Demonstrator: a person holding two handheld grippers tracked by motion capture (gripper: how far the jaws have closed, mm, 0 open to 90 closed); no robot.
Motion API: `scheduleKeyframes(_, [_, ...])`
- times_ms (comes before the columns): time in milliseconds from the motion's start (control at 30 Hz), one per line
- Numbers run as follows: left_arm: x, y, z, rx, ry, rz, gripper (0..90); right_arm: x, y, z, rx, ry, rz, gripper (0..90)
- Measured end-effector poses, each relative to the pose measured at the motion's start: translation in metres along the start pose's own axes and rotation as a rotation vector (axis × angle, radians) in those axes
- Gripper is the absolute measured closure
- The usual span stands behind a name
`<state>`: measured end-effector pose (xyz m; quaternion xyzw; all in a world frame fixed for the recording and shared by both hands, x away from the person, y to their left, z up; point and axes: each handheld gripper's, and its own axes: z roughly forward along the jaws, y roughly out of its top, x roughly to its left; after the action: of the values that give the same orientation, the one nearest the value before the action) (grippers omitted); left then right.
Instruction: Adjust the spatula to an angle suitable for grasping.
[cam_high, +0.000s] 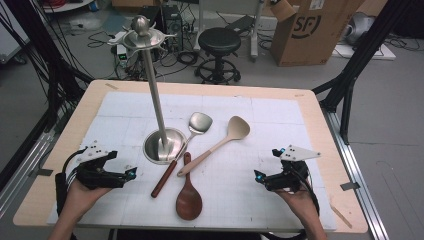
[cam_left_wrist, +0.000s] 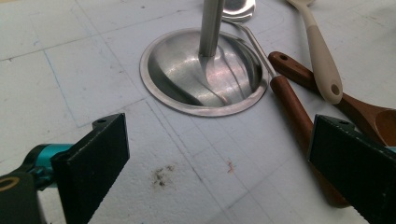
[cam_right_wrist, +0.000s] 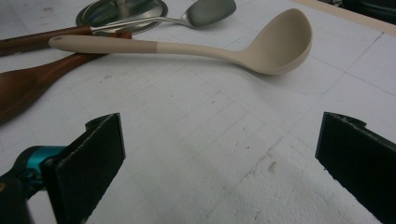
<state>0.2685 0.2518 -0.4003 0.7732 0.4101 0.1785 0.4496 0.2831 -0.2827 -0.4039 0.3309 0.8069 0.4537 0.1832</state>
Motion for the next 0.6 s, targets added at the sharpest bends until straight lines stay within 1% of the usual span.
scheduleKeyframes(600, [-0.0016, 0.0013, 0.0021, 0.006, -0.008, 0.004, 6.1, -0.0013, -0.0006, 0.0013, 0.006, 0.004, -0.004, 0.2])
